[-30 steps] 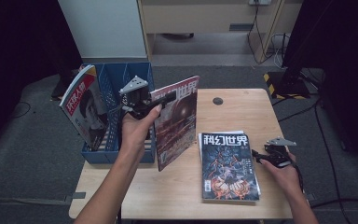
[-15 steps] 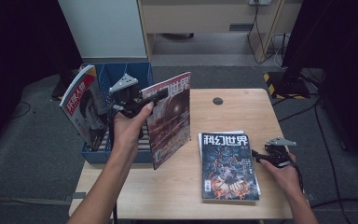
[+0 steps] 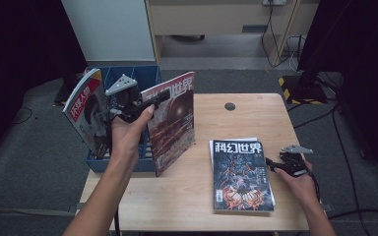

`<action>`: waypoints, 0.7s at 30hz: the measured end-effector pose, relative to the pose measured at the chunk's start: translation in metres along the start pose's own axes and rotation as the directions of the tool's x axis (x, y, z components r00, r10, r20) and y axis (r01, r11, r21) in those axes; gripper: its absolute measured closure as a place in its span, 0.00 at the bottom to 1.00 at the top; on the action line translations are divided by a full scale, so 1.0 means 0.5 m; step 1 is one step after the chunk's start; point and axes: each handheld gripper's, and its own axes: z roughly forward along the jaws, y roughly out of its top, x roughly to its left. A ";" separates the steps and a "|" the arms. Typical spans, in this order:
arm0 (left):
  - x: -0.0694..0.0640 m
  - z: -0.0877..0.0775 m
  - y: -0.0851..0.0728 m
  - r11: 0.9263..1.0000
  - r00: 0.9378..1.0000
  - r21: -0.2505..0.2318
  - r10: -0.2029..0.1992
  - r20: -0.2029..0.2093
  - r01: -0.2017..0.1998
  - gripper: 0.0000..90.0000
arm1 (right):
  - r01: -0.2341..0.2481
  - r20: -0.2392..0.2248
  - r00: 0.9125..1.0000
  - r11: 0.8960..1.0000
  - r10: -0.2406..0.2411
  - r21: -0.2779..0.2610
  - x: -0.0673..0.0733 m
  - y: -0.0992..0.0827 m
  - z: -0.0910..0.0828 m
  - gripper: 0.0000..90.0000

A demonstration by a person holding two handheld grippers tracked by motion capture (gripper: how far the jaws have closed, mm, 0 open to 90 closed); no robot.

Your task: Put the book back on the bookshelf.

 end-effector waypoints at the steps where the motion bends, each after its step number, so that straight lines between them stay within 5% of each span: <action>1: 0.001 -0.003 0.001 1.000 1.000 0.001 0.004 -0.005 -0.004 0.93 | 0.000 0.001 1.000 1.000 0.000 -0.002 0.000 0.000 0.000 0.36; 21: 0.033 -0.089 0.019 0.999 0.997 -0.031 0.021 -0.077 -0.024 0.93 | 0.000 0.004 1.000 1.000 0.000 -0.002 0.000 0.000 0.001 0.36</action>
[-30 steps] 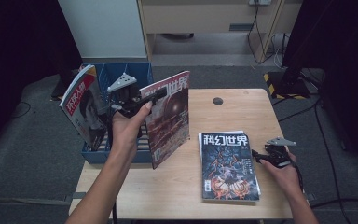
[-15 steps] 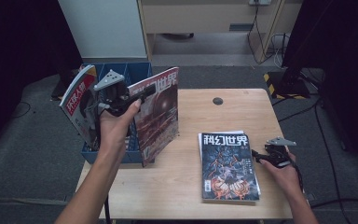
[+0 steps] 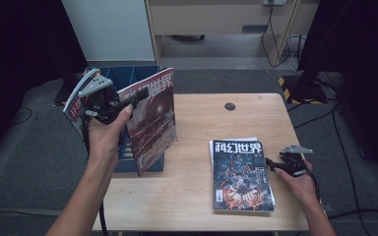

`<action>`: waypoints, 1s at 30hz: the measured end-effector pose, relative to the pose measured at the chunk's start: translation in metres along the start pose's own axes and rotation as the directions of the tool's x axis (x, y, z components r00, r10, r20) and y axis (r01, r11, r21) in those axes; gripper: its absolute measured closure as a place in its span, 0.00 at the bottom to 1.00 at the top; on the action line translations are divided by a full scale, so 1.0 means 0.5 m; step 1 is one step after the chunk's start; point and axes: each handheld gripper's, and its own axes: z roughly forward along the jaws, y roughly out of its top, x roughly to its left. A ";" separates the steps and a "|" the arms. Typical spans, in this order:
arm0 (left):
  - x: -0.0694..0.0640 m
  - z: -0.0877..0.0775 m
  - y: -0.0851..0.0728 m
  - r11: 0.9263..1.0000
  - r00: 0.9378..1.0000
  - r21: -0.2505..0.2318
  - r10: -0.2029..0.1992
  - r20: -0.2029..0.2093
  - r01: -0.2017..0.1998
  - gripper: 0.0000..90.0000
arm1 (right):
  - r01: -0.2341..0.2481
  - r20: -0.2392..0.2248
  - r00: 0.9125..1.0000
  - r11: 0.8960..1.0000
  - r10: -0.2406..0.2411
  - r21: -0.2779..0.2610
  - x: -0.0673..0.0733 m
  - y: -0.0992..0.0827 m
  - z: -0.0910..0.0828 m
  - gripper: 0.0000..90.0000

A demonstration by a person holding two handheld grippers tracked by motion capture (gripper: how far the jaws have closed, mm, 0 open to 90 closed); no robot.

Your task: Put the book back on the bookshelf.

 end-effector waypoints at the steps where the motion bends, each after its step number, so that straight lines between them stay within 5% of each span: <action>1: 0.002 -0.004 0.000 1.000 1.000 -0.002 0.000 0.000 0.000 0.93 | 0.002 0.000 1.000 1.000 -0.002 0.001 0.000 0.000 0.000 0.36; 30: 0.073 -0.088 -0.001 0.999 0.995 -0.032 -0.027 -0.098 0.024 0.93 | 0.000 0.001 1.000 1.000 0.000 0.000 0.000 0.000 0.000 0.36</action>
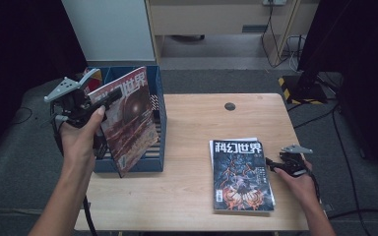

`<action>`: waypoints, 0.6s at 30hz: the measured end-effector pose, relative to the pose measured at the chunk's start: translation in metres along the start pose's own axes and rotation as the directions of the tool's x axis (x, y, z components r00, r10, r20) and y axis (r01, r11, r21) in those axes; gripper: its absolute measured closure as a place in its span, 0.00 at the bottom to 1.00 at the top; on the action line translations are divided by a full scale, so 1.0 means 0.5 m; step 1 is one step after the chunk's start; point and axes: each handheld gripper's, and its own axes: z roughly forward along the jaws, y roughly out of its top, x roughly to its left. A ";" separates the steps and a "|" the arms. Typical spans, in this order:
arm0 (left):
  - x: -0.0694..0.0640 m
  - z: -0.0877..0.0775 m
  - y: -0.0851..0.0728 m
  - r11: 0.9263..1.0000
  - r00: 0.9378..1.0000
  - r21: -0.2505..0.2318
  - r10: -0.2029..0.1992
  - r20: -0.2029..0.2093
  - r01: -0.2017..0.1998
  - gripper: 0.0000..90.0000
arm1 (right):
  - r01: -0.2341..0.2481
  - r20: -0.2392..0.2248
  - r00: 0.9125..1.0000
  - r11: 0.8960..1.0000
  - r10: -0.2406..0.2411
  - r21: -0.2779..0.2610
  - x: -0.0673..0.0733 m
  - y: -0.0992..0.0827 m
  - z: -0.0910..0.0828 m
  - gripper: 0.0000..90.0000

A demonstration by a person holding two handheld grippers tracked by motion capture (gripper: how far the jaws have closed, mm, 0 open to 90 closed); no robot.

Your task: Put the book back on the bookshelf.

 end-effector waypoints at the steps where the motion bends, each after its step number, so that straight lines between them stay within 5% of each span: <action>1: 0.003 -0.002 0.000 1.000 1.000 -0.002 -0.001 -0.004 0.001 0.93 | 0.000 0.000 1.000 1.000 0.000 0.000 0.000 0.000 0.000 0.36; 18: 0.036 -0.033 0.001 1.000 0.998 -0.018 -0.014 -0.055 0.013 0.93 | 0.000 0.000 1.000 1.000 0.000 0.000 0.000 0.000 0.000 0.36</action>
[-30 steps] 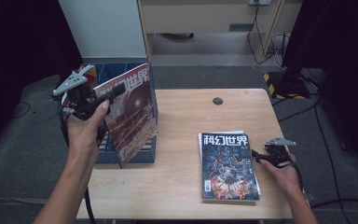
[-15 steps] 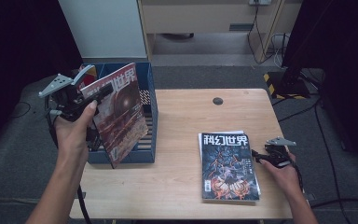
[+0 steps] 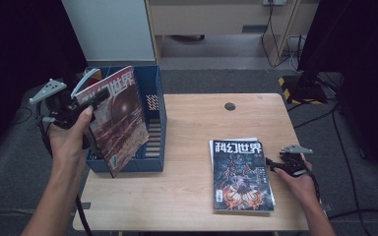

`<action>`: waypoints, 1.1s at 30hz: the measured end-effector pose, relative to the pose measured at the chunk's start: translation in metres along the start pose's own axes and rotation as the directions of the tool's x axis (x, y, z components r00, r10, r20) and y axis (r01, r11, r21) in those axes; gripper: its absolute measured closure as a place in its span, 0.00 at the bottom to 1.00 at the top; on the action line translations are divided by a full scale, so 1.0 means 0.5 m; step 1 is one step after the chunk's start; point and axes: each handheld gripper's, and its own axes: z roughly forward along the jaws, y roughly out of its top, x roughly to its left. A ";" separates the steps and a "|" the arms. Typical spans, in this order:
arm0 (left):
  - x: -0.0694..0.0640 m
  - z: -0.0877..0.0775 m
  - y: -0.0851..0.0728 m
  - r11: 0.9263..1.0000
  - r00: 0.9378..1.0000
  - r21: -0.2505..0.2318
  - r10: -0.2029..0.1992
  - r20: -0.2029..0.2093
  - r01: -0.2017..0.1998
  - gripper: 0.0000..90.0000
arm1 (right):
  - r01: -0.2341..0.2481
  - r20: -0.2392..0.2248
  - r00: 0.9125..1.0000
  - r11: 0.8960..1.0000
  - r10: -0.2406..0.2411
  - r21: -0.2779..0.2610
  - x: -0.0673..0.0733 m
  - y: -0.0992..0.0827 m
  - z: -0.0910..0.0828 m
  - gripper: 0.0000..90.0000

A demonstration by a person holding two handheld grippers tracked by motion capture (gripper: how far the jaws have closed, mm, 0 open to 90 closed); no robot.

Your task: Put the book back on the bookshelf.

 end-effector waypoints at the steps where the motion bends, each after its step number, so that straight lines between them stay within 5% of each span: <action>1: 0.002 -0.002 0.000 1.000 1.000 -0.002 -0.001 -0.005 0.001 0.93 | 0.000 0.000 1.000 1.000 0.000 0.000 0.000 0.000 0.000 0.36; 17: 0.043 -0.015 0.000 1.000 0.996 -0.001 -0.009 -0.086 0.009 0.93 | -0.003 0.002 1.000 1.000 0.003 -0.001 0.001 0.000 0.000 0.36; 33: 0.053 0.033 0.000 1.000 0.989 0.002 0.015 -0.147 -0.015 0.93 | -0.002 0.002 1.000 1.000 0.002 0.000 0.001 0.000 0.000 0.36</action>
